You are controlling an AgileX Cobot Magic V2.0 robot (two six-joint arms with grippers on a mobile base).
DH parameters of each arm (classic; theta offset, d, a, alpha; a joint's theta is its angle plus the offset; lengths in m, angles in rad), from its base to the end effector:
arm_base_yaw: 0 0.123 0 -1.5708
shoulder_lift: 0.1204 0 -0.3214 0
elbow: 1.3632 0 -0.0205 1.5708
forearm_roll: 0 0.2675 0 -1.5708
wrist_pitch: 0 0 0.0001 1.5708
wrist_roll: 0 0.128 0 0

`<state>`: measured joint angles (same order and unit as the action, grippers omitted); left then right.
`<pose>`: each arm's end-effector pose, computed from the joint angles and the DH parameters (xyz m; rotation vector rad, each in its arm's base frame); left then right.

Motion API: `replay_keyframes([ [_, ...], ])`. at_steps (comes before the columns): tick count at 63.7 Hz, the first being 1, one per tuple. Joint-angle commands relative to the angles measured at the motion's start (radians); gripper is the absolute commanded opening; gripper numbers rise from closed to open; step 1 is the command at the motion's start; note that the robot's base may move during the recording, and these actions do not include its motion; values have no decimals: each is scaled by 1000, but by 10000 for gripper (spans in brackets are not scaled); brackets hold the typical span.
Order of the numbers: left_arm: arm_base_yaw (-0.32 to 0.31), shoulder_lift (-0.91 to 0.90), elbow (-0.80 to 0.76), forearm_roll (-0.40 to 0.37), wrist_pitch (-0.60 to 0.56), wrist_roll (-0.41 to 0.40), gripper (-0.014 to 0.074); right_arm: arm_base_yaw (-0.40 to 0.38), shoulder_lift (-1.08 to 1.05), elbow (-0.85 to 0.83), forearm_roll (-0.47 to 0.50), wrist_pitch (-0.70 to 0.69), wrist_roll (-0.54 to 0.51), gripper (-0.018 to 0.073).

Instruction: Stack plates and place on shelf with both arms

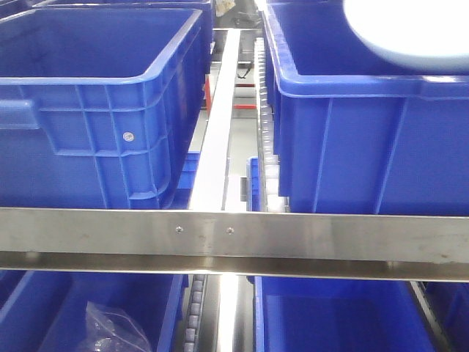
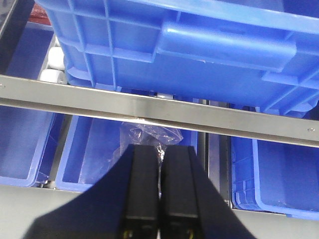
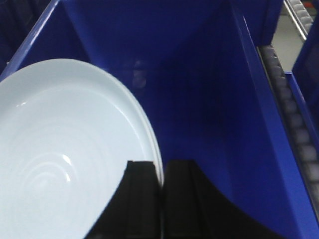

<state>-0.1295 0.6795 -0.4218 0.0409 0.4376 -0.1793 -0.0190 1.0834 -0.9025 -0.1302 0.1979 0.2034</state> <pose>0.1472 -0.0169 0.2552 -0.0238 2.1816 -0.1357 0.2754 -0.0085 0.3817 0.1058 1.8577 0.0156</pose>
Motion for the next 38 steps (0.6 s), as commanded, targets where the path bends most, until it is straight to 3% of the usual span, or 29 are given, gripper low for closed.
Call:
replay_keyframes([
  [1,-8,1,-28,-1,-69,-6,94,-2,113,-167,-9,-58,0,57],
  [6,-8,1,-28,-1,-69,-6,94,-2,217,-273,9,28,0,97],
  [9,-8,1,-28,-1,-69,-6,94,-2,281,-333,11,76,0,195],
  [10,-8,1,-28,-1,-69,-6,94,-2,294,-348,11,88,0,235],
  [12,-8,1,-28,-1,-69,-6,94,-2,328,-390,11,113,0,426],
  [14,-8,1,-28,-1,-69,-6,94,-2,341,-401,11,110,0,543],
  [17,-8,1,-28,-1,-69,-6,94,-2,343,-401,11,82,0,650],
  [28,-8,1,-28,-1,-69,-6,94,-2,269,-362,11,36,0,577],
  [38,-8,1,-28,-1,-69,-6,94,-2,78,-184,11,-42,0,504],
])
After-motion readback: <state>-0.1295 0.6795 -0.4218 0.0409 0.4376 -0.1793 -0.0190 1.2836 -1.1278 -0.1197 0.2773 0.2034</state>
